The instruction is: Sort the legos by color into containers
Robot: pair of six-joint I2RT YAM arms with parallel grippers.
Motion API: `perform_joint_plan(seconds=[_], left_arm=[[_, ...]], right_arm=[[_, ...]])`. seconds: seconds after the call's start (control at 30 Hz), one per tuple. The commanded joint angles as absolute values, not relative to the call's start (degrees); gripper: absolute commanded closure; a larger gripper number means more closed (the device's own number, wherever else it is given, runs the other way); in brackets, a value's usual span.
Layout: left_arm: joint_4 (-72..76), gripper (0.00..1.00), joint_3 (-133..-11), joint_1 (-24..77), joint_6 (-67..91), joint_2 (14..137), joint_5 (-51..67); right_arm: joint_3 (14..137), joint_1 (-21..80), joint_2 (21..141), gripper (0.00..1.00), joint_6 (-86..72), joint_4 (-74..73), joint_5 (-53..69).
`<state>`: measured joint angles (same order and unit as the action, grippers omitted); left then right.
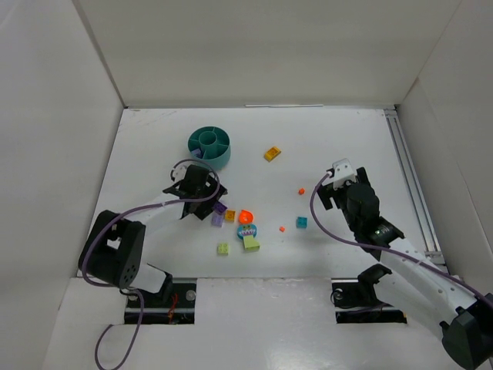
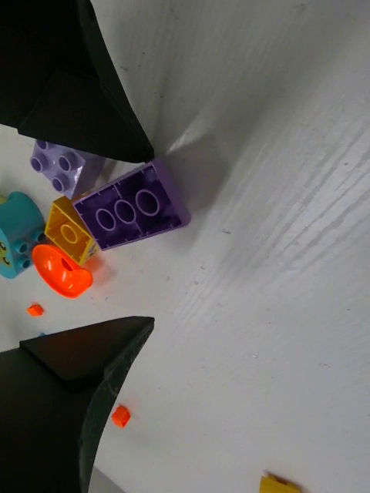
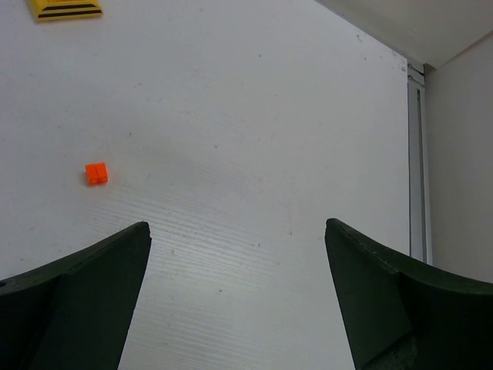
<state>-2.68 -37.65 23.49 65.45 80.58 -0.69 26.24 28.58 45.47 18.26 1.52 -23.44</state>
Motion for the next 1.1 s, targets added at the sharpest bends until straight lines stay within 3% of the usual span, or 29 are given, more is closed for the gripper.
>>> perform_joint_plan(seconds=[0.0,0.13,0.37,0.73,0.9,1.07], left_arm=[[-7.3,0.25,-41.6,24.0,64.1,83.4,-6.2],[-12.5,0.36,-46.0,26.7,63.5,86.9,-9.7],[-14.9,0.46,-47.7,30.0,62.3,87.6,-13.8],[-17.3,0.73,-50.7,31.6,60.7,88.7,-17.6],[-18.1,0.75,-54.8,31.6,58.5,84.9,-23.2],[-19.3,0.75,-59.7,31.6,54.9,80.4,-36.7]], right_arm=[[26.5,28.8,45.3,0.01,18.2,2.6,-24.7],[26.5,28.8,45.3,0.01,18.2,2.6,-25.3],[26.5,28.8,44.7,0.01,18.2,2.6,-25.3],[26.5,28.8,44.2,0.01,18.2,2.1,-25.8],[26.5,28.8,44.2,0.01,18.2,1.6,-25.8],[26.5,28.8,44.8,0.01,18.2,1.6,-27.6]])
